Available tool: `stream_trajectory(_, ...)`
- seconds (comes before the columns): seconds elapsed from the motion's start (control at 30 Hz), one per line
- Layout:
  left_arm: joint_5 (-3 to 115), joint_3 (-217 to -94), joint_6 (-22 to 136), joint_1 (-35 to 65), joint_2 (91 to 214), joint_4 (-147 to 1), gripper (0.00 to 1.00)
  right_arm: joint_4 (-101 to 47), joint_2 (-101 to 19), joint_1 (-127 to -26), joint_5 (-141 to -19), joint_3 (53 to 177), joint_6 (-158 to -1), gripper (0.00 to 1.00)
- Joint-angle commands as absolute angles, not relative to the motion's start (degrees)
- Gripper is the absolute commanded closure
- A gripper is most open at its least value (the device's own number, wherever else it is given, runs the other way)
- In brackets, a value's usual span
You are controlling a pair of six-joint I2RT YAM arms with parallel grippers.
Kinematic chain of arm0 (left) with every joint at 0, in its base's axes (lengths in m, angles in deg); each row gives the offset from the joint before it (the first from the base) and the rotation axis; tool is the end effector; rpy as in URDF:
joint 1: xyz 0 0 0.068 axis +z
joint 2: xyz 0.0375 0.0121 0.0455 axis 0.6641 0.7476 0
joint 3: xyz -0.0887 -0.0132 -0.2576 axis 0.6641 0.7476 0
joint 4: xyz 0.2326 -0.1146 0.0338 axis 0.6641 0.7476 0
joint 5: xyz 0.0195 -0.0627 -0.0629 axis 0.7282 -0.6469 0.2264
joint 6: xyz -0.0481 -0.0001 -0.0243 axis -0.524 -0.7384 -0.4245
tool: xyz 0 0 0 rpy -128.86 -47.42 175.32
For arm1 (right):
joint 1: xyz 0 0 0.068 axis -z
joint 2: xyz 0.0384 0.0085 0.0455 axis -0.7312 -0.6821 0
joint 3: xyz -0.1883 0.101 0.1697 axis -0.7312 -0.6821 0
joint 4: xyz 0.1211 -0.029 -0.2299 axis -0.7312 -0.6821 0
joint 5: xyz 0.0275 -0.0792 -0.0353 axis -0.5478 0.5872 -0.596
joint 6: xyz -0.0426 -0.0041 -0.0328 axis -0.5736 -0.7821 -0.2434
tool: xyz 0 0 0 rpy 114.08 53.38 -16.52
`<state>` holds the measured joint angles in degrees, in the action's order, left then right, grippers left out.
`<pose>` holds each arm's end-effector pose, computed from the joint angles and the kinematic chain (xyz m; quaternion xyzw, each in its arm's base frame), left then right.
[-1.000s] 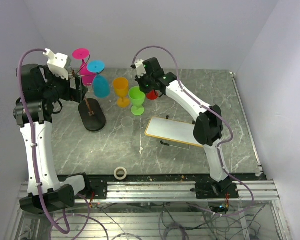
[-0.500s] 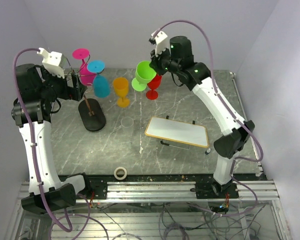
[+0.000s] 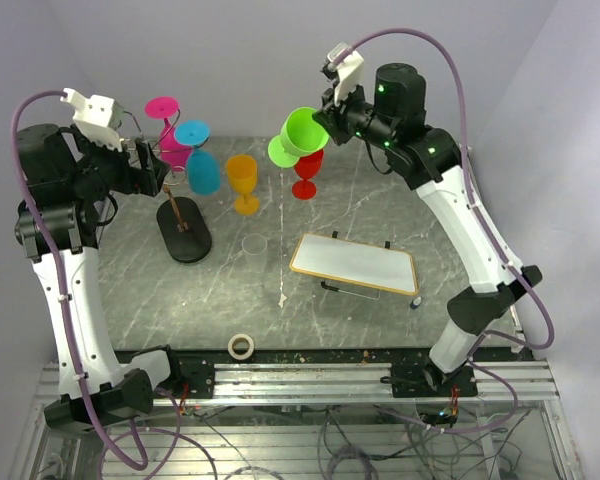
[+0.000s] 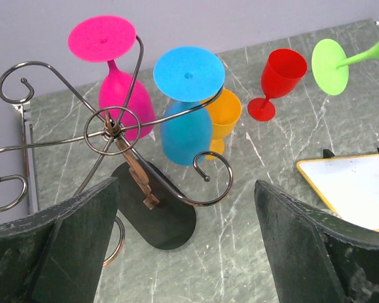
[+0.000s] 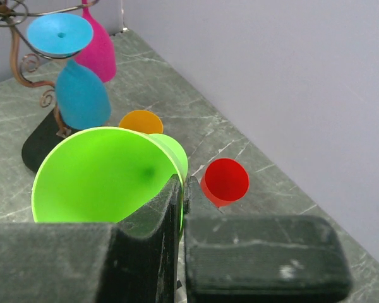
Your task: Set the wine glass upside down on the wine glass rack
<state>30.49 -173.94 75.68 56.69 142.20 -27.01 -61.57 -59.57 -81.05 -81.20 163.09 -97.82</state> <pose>0.1991 0.0333 0.4803 0.1134 0.7854 -0.1238 0.5958 0.3036 0.2118 0.5069 -0.3444 0.6926 0.1816 0.6073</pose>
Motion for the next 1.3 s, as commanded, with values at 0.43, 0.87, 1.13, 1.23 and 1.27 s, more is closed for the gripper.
stream_trajectory(0.43, 21.2, -177.4, 59.8, 53.2, 143.2, -37.9, 0.14, -58.6, -46.2, -69.1, -100.5, 157.8, -90.4, 1.0)
stream_trajectory(0.87, 19.7, -180.6, 47.7, 39.4, 150.7, -47.3, 0.13, -51.1, -50.7, -69.0, -110.9, 162.1, -84.6, 1.0)
stream_trajectory(1.13, 21.7, -176.8, 41.3, 33.2, 153.0, -51.8, 0.21, -48.1, -54.2, -69.1, -114.8, 163.7, -80.1, 1.0)
stream_trajectory(1.23, 21.5, -175.1, 39.8, 31.8, 153.7, -52.7, 0.27, -47.6, -54.4, -69.2, -115.9, 163.1, -79.7, 1.0)
stream_trajectory(1.27, 21.8, -175.0, 39.4, 31.6, 154.0, -52.6, 0.28, -47.4, -54.4, -69.3, -116.1, 162.8, -79.7, 1.0)
